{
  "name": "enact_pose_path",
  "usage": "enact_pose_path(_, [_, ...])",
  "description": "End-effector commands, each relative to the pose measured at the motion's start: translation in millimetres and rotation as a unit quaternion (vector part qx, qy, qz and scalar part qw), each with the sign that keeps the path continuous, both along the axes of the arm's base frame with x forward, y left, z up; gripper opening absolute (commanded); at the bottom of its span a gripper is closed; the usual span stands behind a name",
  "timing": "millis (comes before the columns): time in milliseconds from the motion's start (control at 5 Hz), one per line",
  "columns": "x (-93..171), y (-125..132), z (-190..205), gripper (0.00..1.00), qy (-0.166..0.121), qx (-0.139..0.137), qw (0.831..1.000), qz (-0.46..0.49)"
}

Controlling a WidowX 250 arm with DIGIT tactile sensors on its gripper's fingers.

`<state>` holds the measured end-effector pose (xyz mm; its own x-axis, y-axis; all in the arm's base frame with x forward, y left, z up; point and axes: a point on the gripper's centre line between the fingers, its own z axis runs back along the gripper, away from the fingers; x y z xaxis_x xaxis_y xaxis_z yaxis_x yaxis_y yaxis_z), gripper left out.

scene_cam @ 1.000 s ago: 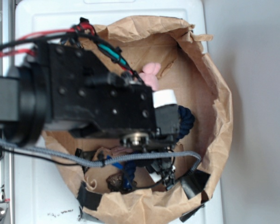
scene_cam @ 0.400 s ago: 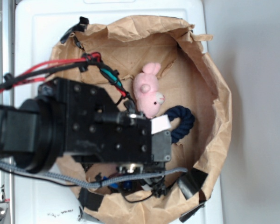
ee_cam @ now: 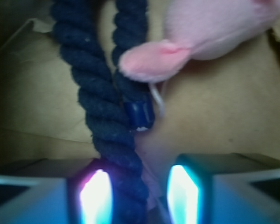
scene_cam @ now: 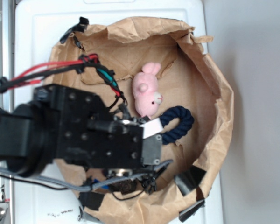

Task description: Grab the blue rope.

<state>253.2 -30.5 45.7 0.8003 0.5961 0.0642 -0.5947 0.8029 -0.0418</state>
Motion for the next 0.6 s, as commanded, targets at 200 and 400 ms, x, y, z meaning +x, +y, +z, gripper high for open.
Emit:
enact_pose_path(200, [6.5,-7.1,13.4,0.00,-0.059,-0.044,0.997,0.002])
enact_pose_path(400, [54.0,10.9,52.7,0.00,-0.061,-0.061,0.996,0.027])
